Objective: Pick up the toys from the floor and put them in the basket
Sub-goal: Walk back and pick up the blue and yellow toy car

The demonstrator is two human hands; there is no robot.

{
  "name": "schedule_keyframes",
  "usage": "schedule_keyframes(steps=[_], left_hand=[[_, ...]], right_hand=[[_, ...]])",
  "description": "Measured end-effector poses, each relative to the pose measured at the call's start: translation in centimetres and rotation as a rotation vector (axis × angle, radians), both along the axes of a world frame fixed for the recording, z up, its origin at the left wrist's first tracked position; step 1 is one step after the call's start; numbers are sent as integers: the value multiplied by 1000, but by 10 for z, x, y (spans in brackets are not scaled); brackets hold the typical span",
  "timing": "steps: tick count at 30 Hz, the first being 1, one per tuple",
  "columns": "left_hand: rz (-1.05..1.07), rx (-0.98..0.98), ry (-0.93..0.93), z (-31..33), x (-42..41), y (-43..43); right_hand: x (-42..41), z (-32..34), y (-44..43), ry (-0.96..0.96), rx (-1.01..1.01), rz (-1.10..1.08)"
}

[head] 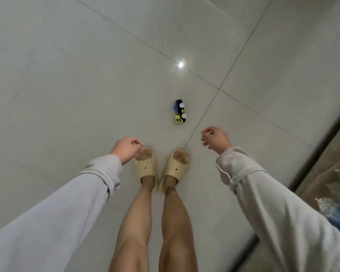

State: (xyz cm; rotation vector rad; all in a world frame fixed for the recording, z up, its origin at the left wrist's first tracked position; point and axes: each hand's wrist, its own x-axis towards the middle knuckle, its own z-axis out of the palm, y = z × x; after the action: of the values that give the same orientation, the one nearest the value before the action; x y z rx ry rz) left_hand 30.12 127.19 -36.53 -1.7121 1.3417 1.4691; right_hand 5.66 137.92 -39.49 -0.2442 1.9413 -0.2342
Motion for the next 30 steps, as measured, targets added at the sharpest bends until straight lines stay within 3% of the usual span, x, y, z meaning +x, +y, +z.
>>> schedule_keyframes(steps=[4,10,17,23,26,30], left_hand=[[27,26,5,-79,5,-4],[78,75,24,-169,4,0],[176,120,35,-198,3,0],[488,98,82,-134,11,-10],[566,54,180,-61,8,-7],[507,93,226,61,10,17]], right_hand=[[-2,-93,-24,16,-32,-134],[12,-212,-55,91,-54,30],[34,-259,-68,191,-16,118],[32,-175,-53,-21,-74,7],[31,-79,-32,-22,-106,22],[37,68,2,-82,-142,44]])
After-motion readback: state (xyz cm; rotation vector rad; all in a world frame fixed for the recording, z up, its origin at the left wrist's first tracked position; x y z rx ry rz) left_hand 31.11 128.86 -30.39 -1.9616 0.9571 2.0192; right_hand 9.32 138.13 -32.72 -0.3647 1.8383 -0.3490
